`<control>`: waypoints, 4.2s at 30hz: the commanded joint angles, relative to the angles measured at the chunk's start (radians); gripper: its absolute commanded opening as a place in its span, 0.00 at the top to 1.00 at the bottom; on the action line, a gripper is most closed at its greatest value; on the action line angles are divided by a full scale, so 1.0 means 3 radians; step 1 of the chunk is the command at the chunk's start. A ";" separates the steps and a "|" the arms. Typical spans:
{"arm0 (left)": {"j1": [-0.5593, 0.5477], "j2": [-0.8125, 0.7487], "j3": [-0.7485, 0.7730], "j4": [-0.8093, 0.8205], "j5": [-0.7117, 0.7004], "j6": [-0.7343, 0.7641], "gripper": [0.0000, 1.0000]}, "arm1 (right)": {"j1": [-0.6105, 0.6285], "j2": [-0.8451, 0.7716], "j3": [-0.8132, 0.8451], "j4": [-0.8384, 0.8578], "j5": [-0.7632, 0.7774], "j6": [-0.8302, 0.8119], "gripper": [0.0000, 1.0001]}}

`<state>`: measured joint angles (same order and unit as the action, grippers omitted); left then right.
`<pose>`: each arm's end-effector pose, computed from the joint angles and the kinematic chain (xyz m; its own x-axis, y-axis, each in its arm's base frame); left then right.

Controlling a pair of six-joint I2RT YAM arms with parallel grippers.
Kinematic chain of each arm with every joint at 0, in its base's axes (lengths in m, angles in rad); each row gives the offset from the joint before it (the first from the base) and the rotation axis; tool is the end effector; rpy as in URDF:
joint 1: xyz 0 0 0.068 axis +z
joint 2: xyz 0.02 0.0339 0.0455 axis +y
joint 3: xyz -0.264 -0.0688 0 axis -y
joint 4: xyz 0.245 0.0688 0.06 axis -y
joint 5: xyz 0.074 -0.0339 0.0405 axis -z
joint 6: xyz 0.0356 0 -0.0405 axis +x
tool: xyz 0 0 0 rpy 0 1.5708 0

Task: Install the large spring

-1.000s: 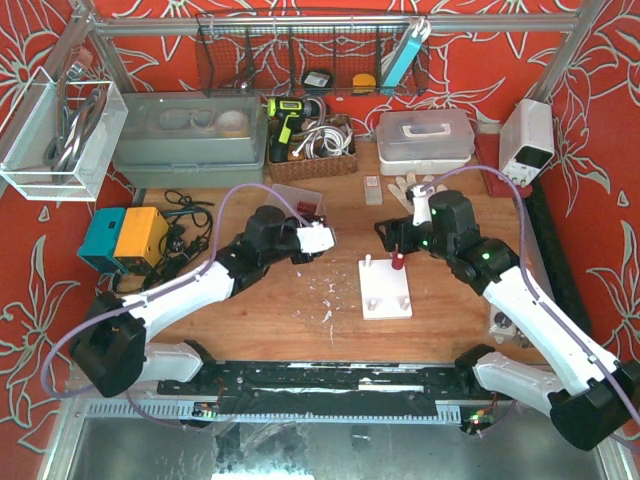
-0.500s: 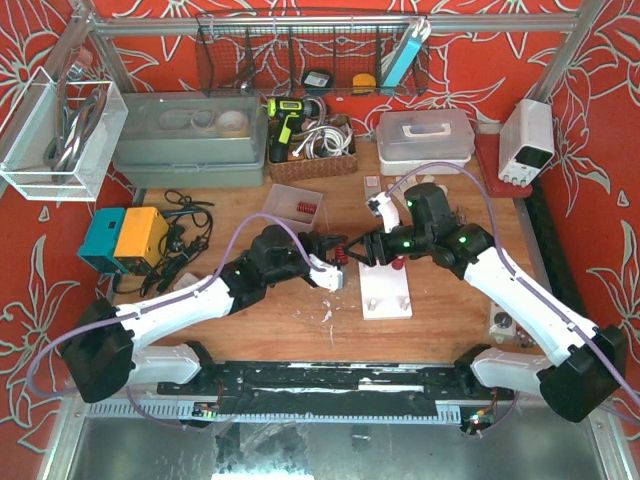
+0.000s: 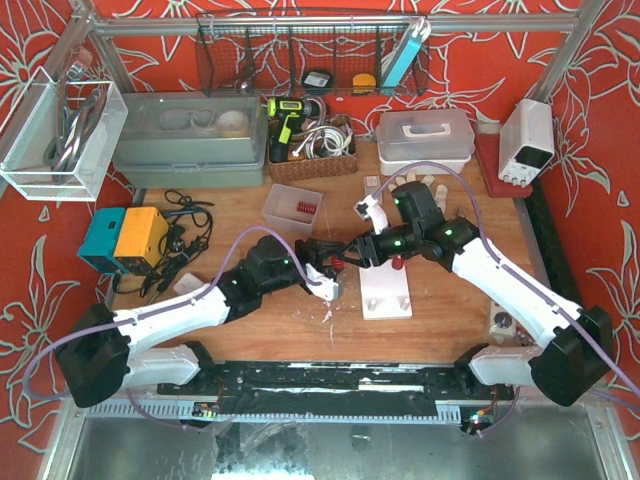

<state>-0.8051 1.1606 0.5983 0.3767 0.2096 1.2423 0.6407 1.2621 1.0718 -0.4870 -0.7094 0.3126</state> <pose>0.1755 -0.1932 0.2557 0.7603 0.5450 -0.3534 0.3943 0.0452 0.9179 0.2029 0.1802 0.3143 -0.7427 -0.2627 -0.6160 -0.6643 0.4053 0.6281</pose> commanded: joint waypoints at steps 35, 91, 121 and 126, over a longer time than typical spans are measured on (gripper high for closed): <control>-0.0026 -0.0070 -0.0105 0.0580 0.0391 -0.0198 0.82 | 0.0049 -0.0398 -0.0647 0.1356 0.0251 -0.0084 1.00; 0.0705 0.0057 -0.0664 0.0669 -0.0487 -0.5918 0.00 | 0.0193 -0.0536 -0.2358 0.3492 0.2157 -0.0963 1.00; 0.0715 0.0109 -0.0813 0.0719 -0.0703 -0.5542 0.00 | 0.0257 0.0312 -0.2571 0.4096 0.2534 -0.0717 0.69; 0.0715 0.0015 -0.0827 0.0616 -0.0933 -0.5530 0.00 | 0.0257 0.0125 -0.2387 0.3687 0.2584 -0.0699 0.46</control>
<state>-0.5953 1.1957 0.3614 0.5625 0.0025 -0.4370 0.7136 1.3388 0.3138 0.6918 0.0299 0.0845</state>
